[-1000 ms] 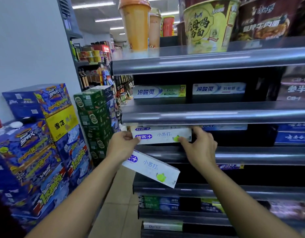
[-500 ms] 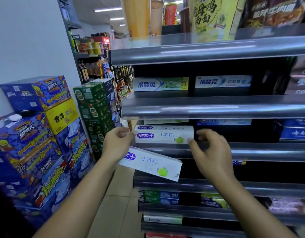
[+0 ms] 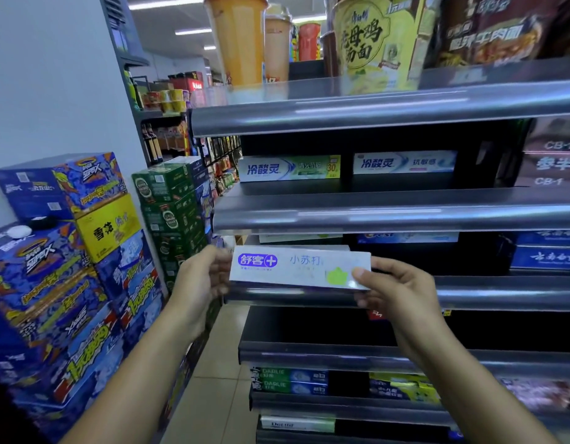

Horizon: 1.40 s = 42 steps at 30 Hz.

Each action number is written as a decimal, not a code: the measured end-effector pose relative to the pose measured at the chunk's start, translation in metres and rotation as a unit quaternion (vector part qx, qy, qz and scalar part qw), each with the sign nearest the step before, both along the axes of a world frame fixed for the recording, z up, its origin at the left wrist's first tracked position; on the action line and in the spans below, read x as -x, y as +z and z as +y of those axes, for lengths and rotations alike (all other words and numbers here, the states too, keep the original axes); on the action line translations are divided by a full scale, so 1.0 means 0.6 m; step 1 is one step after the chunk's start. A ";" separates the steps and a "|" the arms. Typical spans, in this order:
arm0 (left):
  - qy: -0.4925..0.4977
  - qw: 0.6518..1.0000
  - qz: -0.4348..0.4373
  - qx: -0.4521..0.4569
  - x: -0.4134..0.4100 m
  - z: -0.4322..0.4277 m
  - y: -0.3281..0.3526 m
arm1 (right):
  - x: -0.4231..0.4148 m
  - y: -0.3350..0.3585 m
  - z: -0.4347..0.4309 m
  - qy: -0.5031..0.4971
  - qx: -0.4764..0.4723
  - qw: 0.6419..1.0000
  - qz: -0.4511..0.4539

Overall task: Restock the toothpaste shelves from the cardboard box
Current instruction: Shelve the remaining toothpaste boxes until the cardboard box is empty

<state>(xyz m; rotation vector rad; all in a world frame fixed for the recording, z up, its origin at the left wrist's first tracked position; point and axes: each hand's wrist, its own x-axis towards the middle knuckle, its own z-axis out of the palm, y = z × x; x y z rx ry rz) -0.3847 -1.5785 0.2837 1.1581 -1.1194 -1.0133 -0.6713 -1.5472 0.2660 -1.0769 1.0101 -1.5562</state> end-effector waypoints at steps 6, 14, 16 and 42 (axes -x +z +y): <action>0.028 0.998 -0.033 0.038 0.009 -0.006 -0.010 | -0.006 0.022 -0.033 -0.052 0.007 0.998 -0.021; 0.056 0.994 -0.069 0.066 0.017 -0.036 -0.020 | -0.021 0.025 -0.073 -0.092 0.063 0.992 0.053; 0.074 0.992 -0.085 0.064 0.016 -0.046 -0.021 | -0.023 0.025 -0.078 -0.103 0.079 0.987 0.098; 0.139 0.977 -0.158 0.006 -0.002 -0.140 -0.023 | -0.033 0.020 -0.176 -0.216 -0.098 0.878 0.416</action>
